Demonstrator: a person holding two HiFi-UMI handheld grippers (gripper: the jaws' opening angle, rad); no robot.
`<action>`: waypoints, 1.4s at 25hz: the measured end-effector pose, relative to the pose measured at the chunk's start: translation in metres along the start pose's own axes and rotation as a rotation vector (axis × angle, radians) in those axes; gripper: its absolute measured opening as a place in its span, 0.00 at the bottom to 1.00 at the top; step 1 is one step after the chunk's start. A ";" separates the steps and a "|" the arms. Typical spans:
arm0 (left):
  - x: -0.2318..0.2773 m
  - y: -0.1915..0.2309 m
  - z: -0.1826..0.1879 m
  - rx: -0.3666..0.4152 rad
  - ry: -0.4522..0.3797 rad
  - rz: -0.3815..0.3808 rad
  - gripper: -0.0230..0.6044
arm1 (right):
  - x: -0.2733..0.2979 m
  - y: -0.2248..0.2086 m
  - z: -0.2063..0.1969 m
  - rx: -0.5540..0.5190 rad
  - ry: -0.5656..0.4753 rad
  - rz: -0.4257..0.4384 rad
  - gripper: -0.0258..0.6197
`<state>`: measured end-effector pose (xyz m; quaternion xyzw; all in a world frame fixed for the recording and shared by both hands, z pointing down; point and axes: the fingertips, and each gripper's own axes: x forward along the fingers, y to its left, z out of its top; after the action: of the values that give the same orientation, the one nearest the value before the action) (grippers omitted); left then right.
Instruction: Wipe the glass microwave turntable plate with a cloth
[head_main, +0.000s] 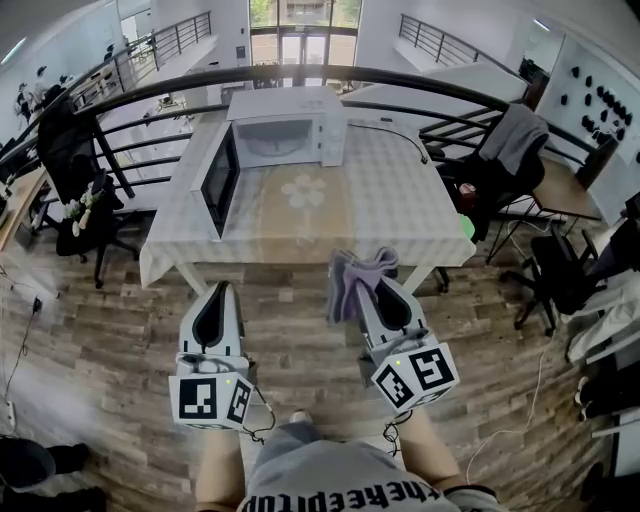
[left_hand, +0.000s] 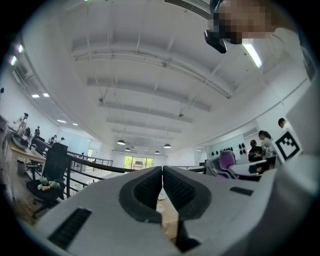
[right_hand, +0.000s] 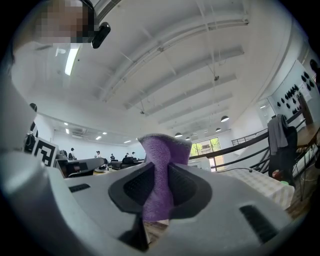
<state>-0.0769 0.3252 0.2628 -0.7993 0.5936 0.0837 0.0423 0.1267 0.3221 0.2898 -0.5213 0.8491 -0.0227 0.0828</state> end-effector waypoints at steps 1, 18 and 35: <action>0.005 0.005 -0.001 -0.001 -0.001 -0.003 0.05 | 0.006 0.000 -0.001 0.000 -0.001 -0.002 0.17; 0.050 0.060 -0.022 -0.040 -0.003 -0.033 0.05 | 0.064 0.002 -0.017 0.016 -0.003 -0.057 0.17; 0.170 0.077 -0.035 -0.023 -0.023 0.021 0.05 | 0.175 -0.078 -0.012 0.020 -0.016 -0.010 0.17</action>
<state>-0.0993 0.1366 0.2684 -0.7923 0.6007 0.1000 0.0391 0.1159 0.1300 0.2904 -0.5248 0.8455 -0.0272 0.0948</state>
